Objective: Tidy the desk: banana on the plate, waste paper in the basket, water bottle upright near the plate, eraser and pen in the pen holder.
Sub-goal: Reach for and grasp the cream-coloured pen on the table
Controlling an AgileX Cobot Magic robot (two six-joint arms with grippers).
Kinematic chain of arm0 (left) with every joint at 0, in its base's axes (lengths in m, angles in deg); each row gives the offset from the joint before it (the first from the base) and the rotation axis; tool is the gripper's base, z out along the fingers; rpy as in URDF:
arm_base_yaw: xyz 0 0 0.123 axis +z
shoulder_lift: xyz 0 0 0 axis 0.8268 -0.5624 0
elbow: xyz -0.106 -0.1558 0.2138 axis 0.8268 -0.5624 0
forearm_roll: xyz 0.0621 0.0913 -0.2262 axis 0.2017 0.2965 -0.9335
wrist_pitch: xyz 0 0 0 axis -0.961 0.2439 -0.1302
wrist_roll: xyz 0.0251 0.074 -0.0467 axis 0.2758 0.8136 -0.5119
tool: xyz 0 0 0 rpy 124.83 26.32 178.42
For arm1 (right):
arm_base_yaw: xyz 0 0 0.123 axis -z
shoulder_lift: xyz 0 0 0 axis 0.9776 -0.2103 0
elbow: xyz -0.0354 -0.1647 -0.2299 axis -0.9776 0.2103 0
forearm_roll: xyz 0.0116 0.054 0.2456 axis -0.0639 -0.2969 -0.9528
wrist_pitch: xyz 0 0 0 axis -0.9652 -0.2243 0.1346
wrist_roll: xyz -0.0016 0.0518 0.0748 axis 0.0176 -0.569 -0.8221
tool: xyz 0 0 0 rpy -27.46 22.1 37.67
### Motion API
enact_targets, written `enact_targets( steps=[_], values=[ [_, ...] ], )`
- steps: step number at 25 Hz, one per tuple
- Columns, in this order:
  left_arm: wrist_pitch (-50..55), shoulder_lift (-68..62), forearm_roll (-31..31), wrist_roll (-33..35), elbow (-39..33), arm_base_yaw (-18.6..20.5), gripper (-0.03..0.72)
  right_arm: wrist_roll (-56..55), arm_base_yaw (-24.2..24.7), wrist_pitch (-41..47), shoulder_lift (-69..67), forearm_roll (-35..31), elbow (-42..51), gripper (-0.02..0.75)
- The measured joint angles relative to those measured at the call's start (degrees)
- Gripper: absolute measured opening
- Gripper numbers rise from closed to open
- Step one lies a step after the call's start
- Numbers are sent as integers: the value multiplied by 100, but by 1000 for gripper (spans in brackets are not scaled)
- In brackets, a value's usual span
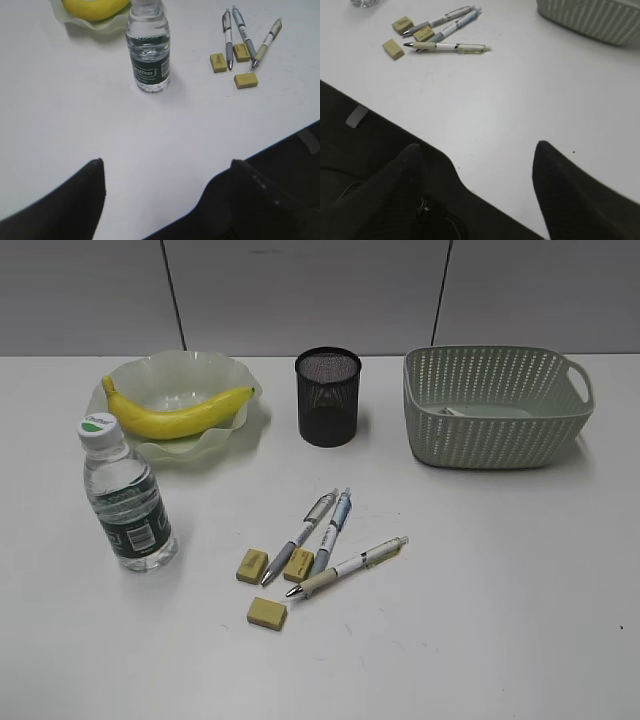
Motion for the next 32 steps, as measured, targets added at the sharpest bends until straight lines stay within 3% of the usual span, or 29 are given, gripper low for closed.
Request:
enact_targets(
  steps=[13,18,25,32],
  values=[
    [-11,0,0,0,0,0,561,377,0,-286,-3895,-918,-1602,540],
    [-11,0,-5,0,0,0,561,-236,0,-292,-5057,-1001,-2376,541],
    [-11,0,-5,0,0,0,561,-694,-581,-468,-6290,-1050,-3369,574],
    [-11,0,-5,0,0,0,561,-726,-722,-1376,-6533,-2489,-3562,575]
  ],
)
